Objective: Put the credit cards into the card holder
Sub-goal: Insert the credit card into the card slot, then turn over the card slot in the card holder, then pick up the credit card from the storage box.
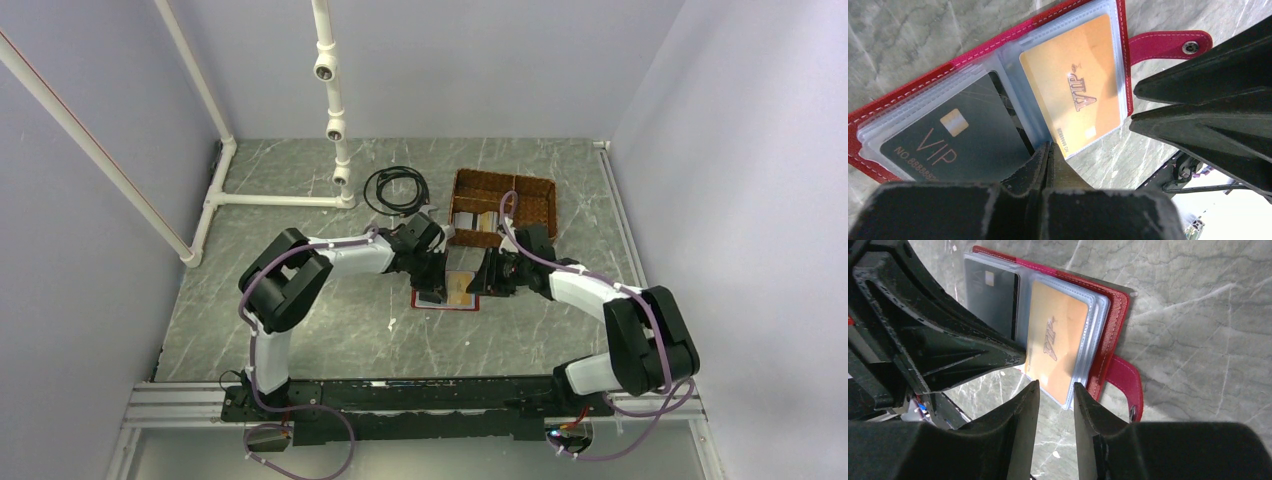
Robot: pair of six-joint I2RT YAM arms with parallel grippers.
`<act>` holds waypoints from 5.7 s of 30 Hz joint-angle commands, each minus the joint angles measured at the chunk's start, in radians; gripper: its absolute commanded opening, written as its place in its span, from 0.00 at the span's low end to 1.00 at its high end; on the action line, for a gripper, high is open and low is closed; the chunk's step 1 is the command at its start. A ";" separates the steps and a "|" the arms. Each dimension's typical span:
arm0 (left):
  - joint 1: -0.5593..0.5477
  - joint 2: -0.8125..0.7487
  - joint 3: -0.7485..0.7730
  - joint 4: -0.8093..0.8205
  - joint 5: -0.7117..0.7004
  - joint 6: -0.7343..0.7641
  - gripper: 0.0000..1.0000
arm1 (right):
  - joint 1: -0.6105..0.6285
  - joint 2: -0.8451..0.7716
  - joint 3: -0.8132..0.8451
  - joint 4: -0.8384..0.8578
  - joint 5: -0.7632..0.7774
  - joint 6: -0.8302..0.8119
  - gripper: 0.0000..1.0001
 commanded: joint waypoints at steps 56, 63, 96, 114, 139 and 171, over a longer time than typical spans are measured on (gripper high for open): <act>0.183 -0.643 -0.214 -0.208 -0.069 0.046 0.56 | 0.233 0.012 0.298 -0.072 0.141 -0.012 0.56; 0.184 -0.417 -0.060 -0.061 0.148 0.037 0.55 | 0.047 0.082 0.558 -0.350 0.368 -0.111 0.63; 0.260 0.119 0.486 -0.177 0.125 0.063 0.50 | -0.030 0.500 0.786 -0.320 0.454 -0.097 0.32; 0.261 0.140 0.488 -0.145 0.179 0.069 0.49 | -0.058 0.429 0.789 -0.343 0.500 -0.121 0.35; 0.261 0.174 0.514 -0.155 0.210 0.082 0.49 | -0.070 0.551 0.840 -0.280 0.390 -0.059 0.04; 0.264 0.157 0.531 -0.141 0.237 0.067 0.50 | -0.133 0.528 0.764 -0.113 0.114 0.023 0.02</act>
